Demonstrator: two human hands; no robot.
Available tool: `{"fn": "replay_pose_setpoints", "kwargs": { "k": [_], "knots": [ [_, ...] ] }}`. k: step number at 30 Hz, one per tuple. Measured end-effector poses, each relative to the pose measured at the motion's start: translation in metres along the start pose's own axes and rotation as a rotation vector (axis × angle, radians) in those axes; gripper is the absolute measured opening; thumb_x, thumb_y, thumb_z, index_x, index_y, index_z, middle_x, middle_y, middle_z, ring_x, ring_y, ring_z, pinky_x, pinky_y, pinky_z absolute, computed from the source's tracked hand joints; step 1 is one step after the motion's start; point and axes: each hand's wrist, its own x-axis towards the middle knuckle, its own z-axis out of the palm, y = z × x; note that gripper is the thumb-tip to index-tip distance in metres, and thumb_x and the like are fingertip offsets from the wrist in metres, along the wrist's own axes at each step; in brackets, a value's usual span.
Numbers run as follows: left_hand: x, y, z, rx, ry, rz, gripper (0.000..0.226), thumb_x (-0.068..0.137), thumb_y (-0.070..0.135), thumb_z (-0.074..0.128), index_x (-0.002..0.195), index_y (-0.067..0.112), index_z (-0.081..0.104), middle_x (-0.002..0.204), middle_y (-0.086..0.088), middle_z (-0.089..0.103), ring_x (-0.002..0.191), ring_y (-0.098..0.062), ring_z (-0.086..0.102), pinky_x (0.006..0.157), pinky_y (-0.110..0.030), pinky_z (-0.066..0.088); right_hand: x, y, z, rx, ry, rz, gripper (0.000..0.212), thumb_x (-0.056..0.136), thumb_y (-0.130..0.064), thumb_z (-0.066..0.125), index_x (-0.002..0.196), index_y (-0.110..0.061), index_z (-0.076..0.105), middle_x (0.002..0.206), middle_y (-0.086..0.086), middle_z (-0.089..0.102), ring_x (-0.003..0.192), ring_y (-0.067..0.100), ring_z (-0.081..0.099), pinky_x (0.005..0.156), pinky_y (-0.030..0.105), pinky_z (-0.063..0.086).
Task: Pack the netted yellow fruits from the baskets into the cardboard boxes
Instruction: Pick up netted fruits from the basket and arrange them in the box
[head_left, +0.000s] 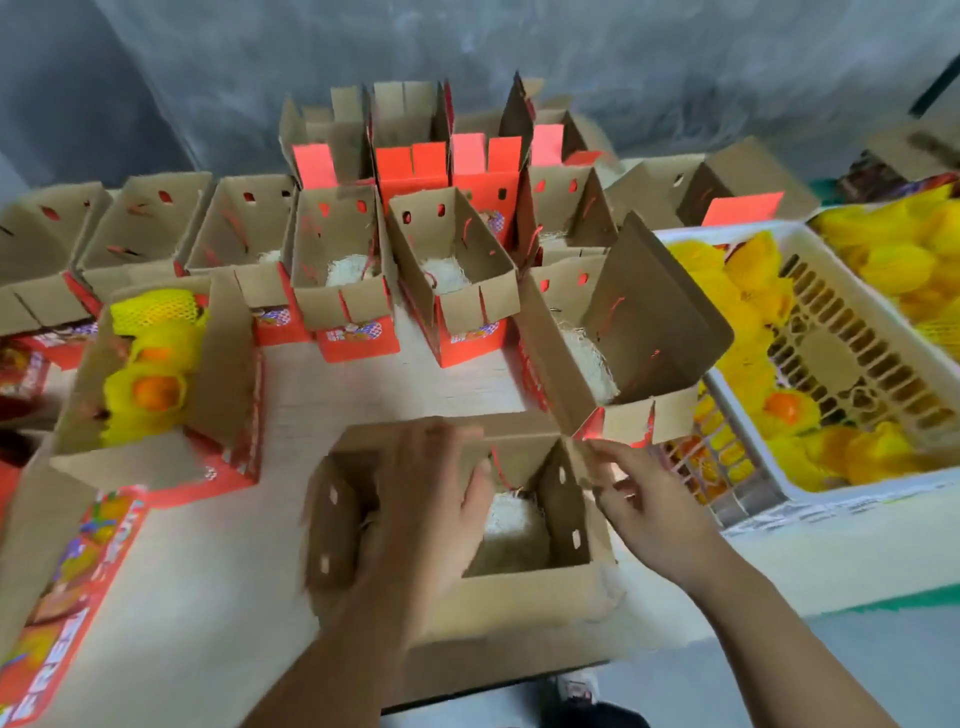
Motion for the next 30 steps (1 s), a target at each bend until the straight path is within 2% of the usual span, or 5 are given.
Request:
{"fn": "replay_pose_setpoints", "kwargs": {
  "k": [4,10,15,20,30],
  "knots": [
    [0.068,0.115,0.075,-0.372,-0.158,0.122,0.014,0.1,0.025,0.057,0.107,0.026,0.069,0.1,0.015,0.063,0.091,-0.001,0.06,0.083,-0.026,0.048,0.03,0.023,-0.071,0.147,0.185,-0.065,0.023,0.099,-0.025,0.056,0.113,-0.04,0.064,0.098,-0.025,0.071,0.08,-0.002,0.069,0.065,0.008,0.044],
    [0.139,0.225,0.2,-0.38,-0.295,0.219,0.023,0.103,0.015,0.052,0.12,0.017,0.068,0.112,-0.001,0.063,0.103,-0.015,0.06,0.086,-0.026,0.045,0.091,0.112,-0.175,0.056,0.249,0.004,0.03,0.092,-0.01,0.052,0.113,-0.026,0.067,0.093,-0.018,0.07,0.073,-0.001,0.06,0.063,0.015,0.04],
    [0.171,0.245,0.27,0.338,-0.476,0.489,0.05,0.092,0.022,0.056,0.142,0.021,0.051,0.121,-0.004,0.061,0.119,-0.03,0.057,0.107,-0.043,0.042,0.159,0.202,-0.216,-0.302,-0.197,0.387,0.059,0.098,-0.016,0.058,0.152,-0.023,0.036,0.146,0.013,0.046,0.131,0.038,0.05,0.098,0.044,0.047],
    [0.179,0.24,0.28,0.38,-0.453,0.328,0.039,0.09,0.04,0.05,0.125,0.029,0.063,0.107,0.005,0.069,0.106,-0.021,0.06,0.106,-0.041,0.039,0.173,0.26,-0.219,-0.62,-0.502,0.661,0.098,0.093,-0.005,0.061,0.16,-0.03,-0.007,0.162,0.016,0.011,0.143,0.052,0.03,0.105,0.058,0.043],
    [0.181,0.246,0.287,0.588,-0.533,0.312,0.034,0.097,0.049,0.045,0.121,0.029,0.059,0.109,0.004,0.068,0.107,-0.023,0.061,0.092,-0.042,0.035,0.182,0.274,-0.223,-0.378,-0.274,0.785,0.105,0.081,-0.036,0.075,0.155,-0.02,0.001,0.125,0.015,0.061,0.119,0.038,0.057,0.087,0.044,0.052]
  ]
}}
